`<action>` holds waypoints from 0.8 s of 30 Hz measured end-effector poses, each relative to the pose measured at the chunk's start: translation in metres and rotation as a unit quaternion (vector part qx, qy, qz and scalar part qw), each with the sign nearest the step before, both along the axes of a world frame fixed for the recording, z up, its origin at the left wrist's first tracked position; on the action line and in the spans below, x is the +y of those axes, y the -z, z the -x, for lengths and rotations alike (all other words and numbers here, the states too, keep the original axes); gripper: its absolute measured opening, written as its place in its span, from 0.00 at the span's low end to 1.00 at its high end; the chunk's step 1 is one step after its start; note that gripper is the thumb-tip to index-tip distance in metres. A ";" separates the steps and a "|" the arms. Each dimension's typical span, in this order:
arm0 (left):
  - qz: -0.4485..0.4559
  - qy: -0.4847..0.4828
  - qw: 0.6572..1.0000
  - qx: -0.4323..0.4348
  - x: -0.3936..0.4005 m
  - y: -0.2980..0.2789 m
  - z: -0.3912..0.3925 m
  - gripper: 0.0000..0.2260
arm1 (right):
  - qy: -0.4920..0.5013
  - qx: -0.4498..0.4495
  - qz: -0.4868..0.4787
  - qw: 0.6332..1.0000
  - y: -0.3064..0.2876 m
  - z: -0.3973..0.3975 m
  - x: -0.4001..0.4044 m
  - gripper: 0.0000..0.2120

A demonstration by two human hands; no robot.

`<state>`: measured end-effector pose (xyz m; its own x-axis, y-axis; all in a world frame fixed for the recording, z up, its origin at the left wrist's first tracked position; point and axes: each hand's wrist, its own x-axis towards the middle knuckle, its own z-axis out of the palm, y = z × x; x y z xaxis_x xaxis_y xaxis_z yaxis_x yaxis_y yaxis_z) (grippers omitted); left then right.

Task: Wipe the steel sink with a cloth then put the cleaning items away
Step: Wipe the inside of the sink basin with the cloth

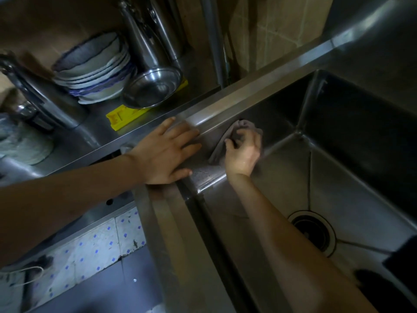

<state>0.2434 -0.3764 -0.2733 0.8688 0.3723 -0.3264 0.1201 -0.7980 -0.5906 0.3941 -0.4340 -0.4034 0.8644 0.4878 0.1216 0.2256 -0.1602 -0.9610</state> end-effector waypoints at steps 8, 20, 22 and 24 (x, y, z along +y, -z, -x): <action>0.070 -0.071 0.992 -0.076 -0.011 0.005 0.020 0.32 | -0.035 0.186 0.080 0.979 -0.004 -0.001 0.007 0.34; 0.072 -0.170 0.976 -0.113 -0.019 0.010 0.026 0.41 | -0.083 0.103 0.052 0.990 0.000 0.023 -0.017 0.19; 0.073 -0.170 0.976 -0.114 -0.019 0.011 0.025 0.41 | -0.023 0.147 0.032 0.988 -0.004 0.016 -0.009 0.13; 0.076 -0.173 0.975 -0.113 -0.018 0.010 0.026 0.41 | 0.016 0.209 0.027 0.977 -0.011 0.008 0.001 0.09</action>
